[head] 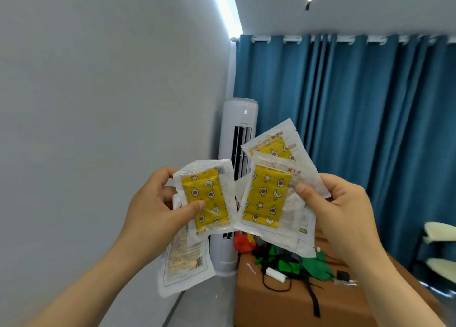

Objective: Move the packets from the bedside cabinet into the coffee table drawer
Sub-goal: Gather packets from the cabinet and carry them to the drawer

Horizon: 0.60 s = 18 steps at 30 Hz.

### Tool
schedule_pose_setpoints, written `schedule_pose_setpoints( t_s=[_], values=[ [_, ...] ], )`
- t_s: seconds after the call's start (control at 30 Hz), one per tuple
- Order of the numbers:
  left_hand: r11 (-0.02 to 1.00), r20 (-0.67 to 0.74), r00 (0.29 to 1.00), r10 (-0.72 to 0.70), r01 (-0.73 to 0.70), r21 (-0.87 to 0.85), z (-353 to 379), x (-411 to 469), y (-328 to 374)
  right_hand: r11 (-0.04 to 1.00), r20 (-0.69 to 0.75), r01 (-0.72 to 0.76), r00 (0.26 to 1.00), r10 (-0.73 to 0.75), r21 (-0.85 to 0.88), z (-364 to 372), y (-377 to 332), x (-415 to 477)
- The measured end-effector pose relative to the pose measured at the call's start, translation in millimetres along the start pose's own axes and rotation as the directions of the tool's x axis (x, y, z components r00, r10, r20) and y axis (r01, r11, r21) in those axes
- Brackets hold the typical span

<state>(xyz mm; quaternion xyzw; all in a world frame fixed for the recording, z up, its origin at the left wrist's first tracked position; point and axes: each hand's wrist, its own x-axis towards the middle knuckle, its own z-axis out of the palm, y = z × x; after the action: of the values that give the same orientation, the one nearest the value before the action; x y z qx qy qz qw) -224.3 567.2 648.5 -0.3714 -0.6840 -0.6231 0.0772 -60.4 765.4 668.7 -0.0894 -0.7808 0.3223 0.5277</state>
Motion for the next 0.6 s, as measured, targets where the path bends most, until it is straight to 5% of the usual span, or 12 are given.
schedule_pose_setpoints(
  t_s=[0.6],
  values=[
    [0.954, 0.449, 0.884, 0.130, 0.012, -0.300, 287.8, 76.5, 6.5, 0.911, -0.366, -0.230, 0.926, 0.097, -0.343, -179.2, 129.1, 18.9]
  ],
)
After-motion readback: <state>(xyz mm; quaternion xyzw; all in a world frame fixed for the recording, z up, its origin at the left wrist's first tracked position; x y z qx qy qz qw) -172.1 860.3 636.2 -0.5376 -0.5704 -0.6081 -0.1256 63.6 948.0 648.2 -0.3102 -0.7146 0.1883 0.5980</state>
